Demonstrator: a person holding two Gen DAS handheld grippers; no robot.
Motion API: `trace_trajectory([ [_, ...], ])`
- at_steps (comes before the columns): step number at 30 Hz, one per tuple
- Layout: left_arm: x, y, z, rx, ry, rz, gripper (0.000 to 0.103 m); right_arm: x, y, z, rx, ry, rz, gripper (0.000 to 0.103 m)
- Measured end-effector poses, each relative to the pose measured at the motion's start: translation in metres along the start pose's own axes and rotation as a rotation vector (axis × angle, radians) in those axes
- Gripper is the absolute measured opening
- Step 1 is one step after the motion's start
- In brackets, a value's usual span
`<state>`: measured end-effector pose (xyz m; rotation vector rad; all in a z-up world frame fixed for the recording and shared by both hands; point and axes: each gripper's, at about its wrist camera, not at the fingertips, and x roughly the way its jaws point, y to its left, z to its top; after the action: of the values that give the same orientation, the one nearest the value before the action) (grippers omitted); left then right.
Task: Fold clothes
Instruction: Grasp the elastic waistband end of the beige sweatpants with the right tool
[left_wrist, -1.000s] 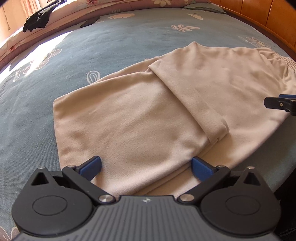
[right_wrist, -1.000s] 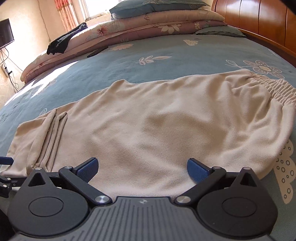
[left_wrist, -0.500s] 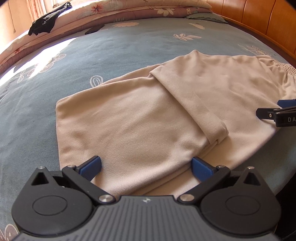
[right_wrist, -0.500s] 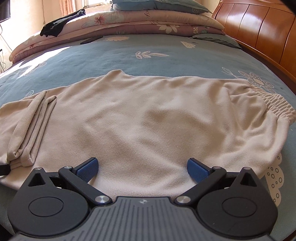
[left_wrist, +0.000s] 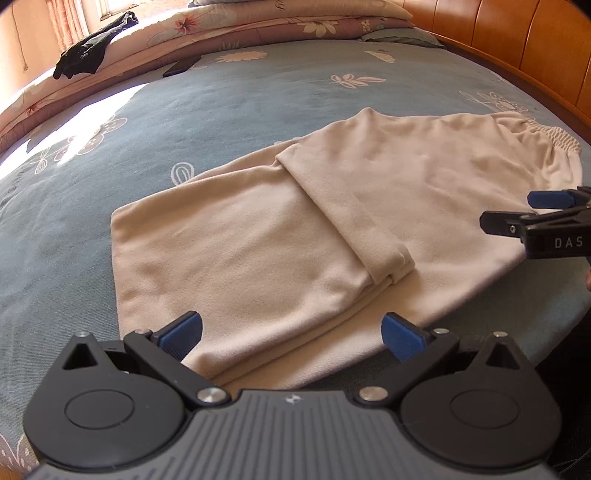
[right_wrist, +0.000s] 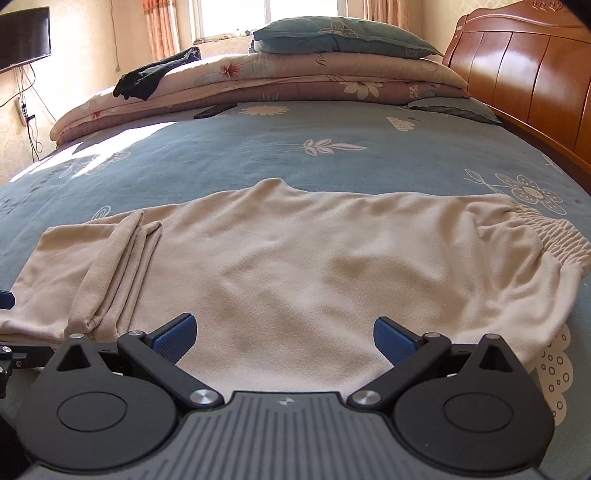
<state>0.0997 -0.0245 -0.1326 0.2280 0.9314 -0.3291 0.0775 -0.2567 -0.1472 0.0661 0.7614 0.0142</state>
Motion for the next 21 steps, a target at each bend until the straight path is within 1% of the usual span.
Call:
trace_trajectory([
  [1, 0.004, -0.001, -0.003, -0.001, 0.016, -0.001, 0.102, 0.005, 0.001, -0.003, 0.002, 0.017, -0.008, 0.103],
  [2, 0.005, -0.004, -0.006, 0.015, 0.016, 0.008, 0.102, 0.007, 0.003, -0.006, -0.022, 0.015, -0.025, 0.103],
  [5, 0.002, -0.012, -0.012, 0.066, -0.001, 0.038, 0.102, 0.008, 0.012, -0.01, -0.096, 0.013, -0.066, 0.103],
  [6, -0.003, -0.014, -0.012, 0.075, -0.012, 0.041, 0.102, 0.005, 0.012, -0.009, -0.089, 0.008, -0.062, 0.103],
  [9, -0.014, -0.014, -0.014, 0.084, -0.055, 0.0, 0.102, -0.006, 0.007, -0.006, -0.042, -0.033, -0.001, 0.103],
  [11, -0.004, -0.01, -0.015, 0.07, -0.02, -0.003, 0.102, -0.006, 0.004, -0.005, -0.026, -0.034, 0.004, 0.103],
  [12, 0.002, -0.008, -0.015, 0.059, 0.004, 0.001, 0.102, -0.003, 0.002, -0.005, -0.013, -0.022, 0.012, 0.103],
  [13, 0.003, -0.007, -0.015, 0.054, 0.004, 0.013, 0.102, -0.001, -0.001, -0.005, 0.006, -0.007, 0.023, 0.103],
  [15, -0.003, -0.009, -0.013, 0.06, -0.008, 0.012, 0.102, -0.006, -0.009, -0.004, 0.041, -0.018, 0.037, 0.103],
  [17, -0.012, -0.01, -0.009, 0.068, -0.034, 0.007, 0.102, -0.025, -0.024, 0.0, 0.09, -0.082, 0.071, 0.103],
  [19, -0.019, -0.01, -0.004, 0.073, -0.059, 0.023, 0.102, -0.043, -0.044, 0.003, 0.156, -0.151, 0.101, 0.103],
  [21, -0.024, -0.01, 0.001, 0.072, -0.078, 0.032, 0.102, -0.062, -0.08, 0.005, 0.276, -0.22, 0.128, 0.103],
])
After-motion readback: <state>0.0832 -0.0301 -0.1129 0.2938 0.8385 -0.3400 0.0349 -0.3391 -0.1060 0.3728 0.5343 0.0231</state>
